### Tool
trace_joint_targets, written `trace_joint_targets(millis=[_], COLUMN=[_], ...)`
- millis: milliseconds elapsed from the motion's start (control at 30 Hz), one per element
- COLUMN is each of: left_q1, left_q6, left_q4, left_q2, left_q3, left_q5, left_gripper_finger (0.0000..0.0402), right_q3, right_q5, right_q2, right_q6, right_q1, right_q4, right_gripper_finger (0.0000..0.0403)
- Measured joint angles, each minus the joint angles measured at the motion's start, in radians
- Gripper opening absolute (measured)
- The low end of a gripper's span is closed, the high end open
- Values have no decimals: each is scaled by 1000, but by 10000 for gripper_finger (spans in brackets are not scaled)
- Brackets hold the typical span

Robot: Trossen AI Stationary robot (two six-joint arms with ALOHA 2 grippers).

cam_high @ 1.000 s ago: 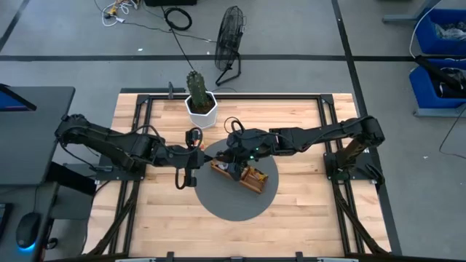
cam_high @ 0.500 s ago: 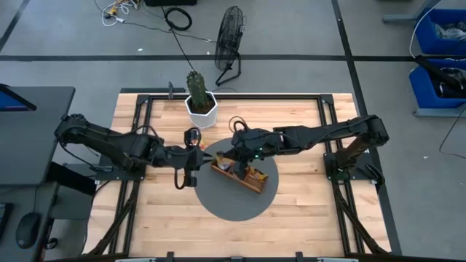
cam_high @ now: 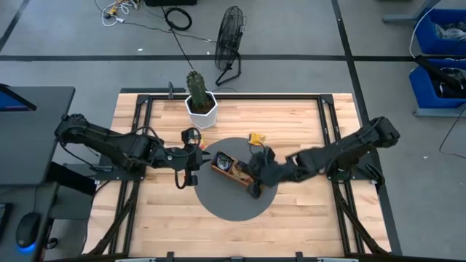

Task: Pick & Place Tea
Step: Put the orange tea bag into the right section of the wooden organizer

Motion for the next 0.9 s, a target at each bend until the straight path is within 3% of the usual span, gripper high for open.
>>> trace_joint_targets(millis=[200,467,667,900], left_q1=[0,0,0,0], left_q6=[0,-30,-34,-54], left_q4=[13,24,27,38], left_q2=[0,0,0,0], left_q3=[0,0,0,0], left_q5=[0,0,0,0], left_gripper_finger=[87,87,87,87], right_q3=[-153,-283,-370,-479], right_q5=[186,419,484,489], right_q2=[0,0,0,0], right_q6=[102,303,330,330], right_q1=[86,183,216,215], right_q4=[197,231,327,446], right_gripper_finger=[0,0,0,0])
